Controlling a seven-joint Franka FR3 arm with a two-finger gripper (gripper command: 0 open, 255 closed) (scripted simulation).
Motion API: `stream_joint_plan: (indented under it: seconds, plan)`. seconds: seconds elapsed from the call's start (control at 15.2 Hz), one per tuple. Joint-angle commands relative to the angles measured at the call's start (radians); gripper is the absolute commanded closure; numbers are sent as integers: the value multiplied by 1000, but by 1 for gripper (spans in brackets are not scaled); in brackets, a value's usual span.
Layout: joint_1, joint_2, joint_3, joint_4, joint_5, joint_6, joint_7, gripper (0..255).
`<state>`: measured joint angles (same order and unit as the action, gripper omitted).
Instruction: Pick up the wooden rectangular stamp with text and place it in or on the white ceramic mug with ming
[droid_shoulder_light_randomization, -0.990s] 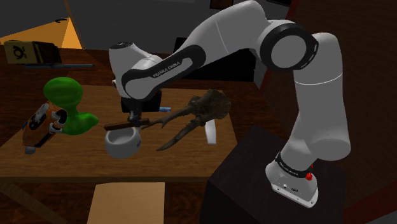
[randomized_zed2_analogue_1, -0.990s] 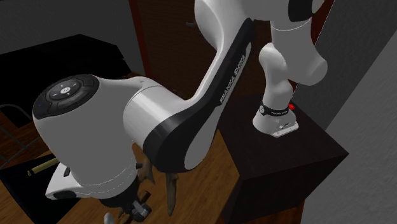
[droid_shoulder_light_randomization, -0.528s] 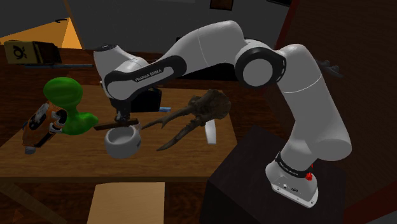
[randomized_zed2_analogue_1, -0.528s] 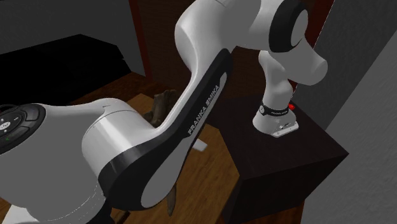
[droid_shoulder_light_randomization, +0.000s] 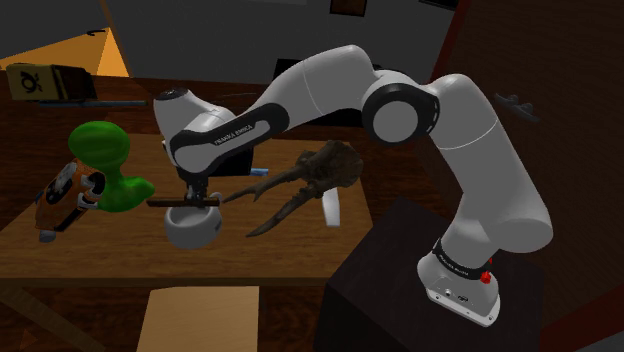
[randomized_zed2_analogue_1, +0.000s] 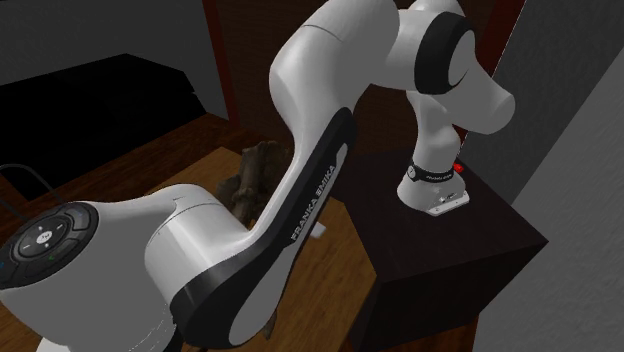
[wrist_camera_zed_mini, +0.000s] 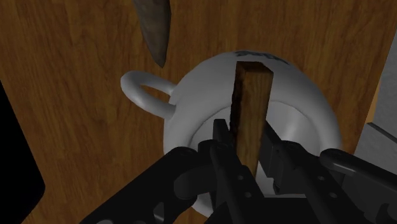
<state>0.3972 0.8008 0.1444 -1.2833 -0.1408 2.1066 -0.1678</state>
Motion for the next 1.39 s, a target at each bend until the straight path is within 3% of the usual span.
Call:
stream_joint_plan:
  seconds: [0.0,0.53,0.59,0.92,1.19,1.32]
  plan:
    - [1,9,-1,-15,-2,23,2,255]
    - [1,10,-1,-16,-2,24,3,255]
    - [2,13,-1,-10,-2,22,3,0]
    - [1,10,-1,-15,-2,24,3,0]
    - [-1,-54,6,5,6,-60,-2,0]
    - [-1,-54,6,5,6,-60,-2,0]
